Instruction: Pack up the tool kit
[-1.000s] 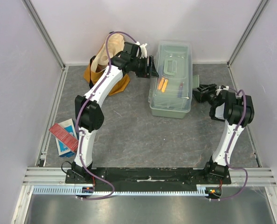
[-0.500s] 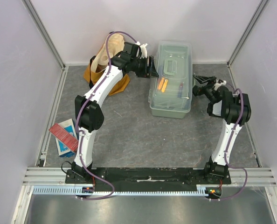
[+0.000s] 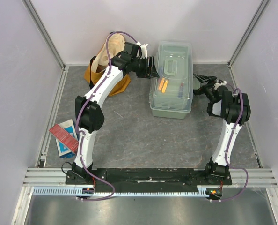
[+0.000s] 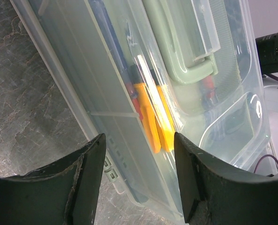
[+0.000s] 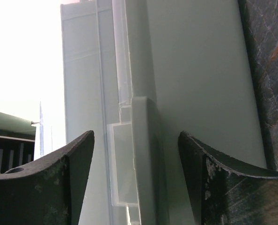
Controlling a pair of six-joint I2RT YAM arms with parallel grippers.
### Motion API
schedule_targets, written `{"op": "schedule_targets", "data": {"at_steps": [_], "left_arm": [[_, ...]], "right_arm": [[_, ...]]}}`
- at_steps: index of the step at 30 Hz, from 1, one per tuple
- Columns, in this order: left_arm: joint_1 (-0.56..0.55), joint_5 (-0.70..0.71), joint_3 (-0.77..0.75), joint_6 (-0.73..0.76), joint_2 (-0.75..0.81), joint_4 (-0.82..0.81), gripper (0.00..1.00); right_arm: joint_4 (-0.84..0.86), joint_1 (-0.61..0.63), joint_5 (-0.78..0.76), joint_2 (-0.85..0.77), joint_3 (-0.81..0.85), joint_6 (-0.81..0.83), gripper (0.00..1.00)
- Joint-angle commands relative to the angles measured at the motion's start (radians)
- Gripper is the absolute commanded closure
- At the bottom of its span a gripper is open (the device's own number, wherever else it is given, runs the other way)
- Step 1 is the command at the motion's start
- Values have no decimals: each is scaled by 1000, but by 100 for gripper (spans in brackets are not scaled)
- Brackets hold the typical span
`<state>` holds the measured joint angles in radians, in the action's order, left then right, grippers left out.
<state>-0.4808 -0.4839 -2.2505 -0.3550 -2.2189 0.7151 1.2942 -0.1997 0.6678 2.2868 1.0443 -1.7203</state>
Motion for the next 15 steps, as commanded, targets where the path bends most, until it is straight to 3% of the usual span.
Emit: {"op": "schedule_targets", "data": {"at_steps": [1,5,11,15], "left_arm": [[-7,1,16,48,-21,49,36],[-8,4,11,53,-24,47,36],[-7,11,-11,62,-30,47,36],[-8,-21,-32,57,-53,47,37]], "right_arm": [[459,36,21,-38,45,-73,23],[390,36,22,-81,60,-65,27],[1,49,84,-199,66,186,26],[-148,66,108,-237,77,267,27]]}}
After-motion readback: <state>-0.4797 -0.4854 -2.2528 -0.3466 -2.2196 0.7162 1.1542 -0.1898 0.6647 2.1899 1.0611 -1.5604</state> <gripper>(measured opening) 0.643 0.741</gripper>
